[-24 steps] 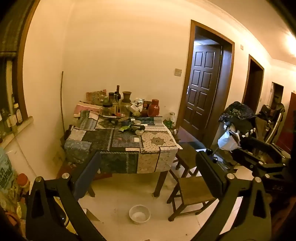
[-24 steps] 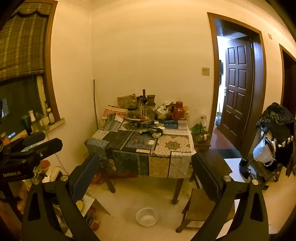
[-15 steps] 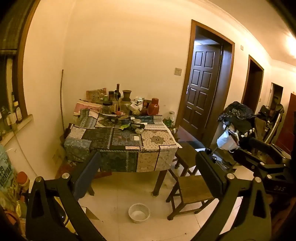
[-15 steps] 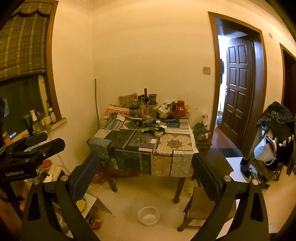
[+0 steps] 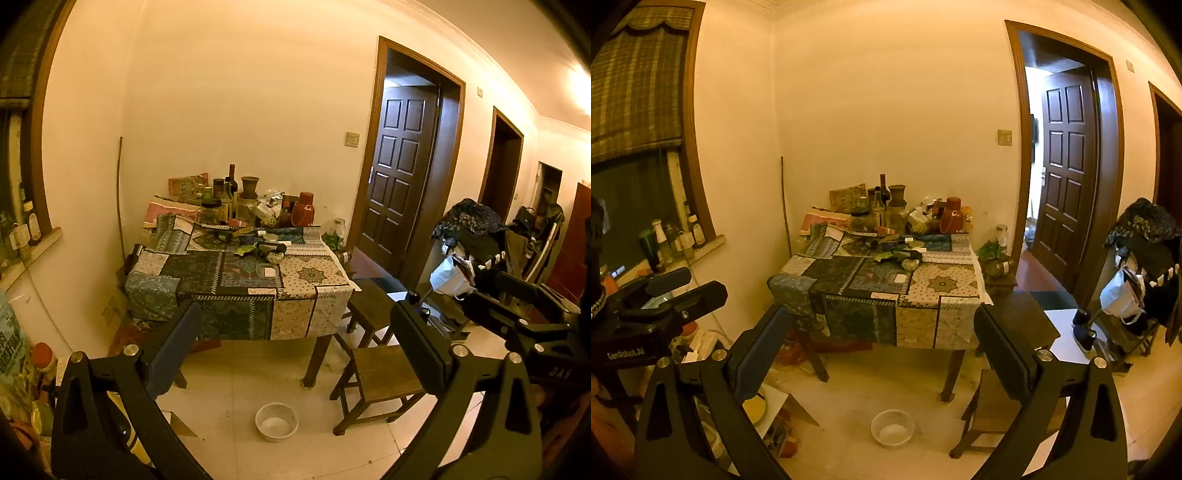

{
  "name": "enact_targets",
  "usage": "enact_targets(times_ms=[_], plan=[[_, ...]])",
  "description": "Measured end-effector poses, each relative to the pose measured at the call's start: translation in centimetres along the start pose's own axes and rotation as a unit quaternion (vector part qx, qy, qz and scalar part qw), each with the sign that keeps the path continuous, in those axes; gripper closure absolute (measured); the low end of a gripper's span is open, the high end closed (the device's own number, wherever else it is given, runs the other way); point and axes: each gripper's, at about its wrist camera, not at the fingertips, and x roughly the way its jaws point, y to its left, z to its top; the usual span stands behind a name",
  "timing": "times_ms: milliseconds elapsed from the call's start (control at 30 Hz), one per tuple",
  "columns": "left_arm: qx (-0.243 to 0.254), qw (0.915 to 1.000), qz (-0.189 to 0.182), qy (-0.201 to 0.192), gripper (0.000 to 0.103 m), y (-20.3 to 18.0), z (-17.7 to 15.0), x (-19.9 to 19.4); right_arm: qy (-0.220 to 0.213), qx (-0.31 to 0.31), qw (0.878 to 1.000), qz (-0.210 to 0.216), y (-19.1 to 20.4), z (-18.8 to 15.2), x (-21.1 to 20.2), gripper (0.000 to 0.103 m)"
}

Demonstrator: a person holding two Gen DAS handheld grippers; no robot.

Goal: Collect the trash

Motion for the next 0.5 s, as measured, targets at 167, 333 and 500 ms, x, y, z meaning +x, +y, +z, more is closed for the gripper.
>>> enact_targets(times_ms=[167, 333, 500], plan=[[-0.001, 1.0000, -0.001, 0.002, 0.001, -0.09, 0.21, 0.18, 0.002, 0.002, 1.000, 0.001, -0.26, 0.08, 0.18, 0.004], [-0.001, 1.0000, -0.002, 0.003, 0.001, -0.07, 0.15, 0.21, 0.004, 0.001, 1.000, 0.003, -0.04, 0.18, 0.49, 0.004], [-0.002, 1.0000, -0.003, 0.003, 0.001, 0.00, 0.14, 0.22, 0.004, 0.001, 1.000, 0.003, 0.17, 0.15, 0.52, 0.004]])
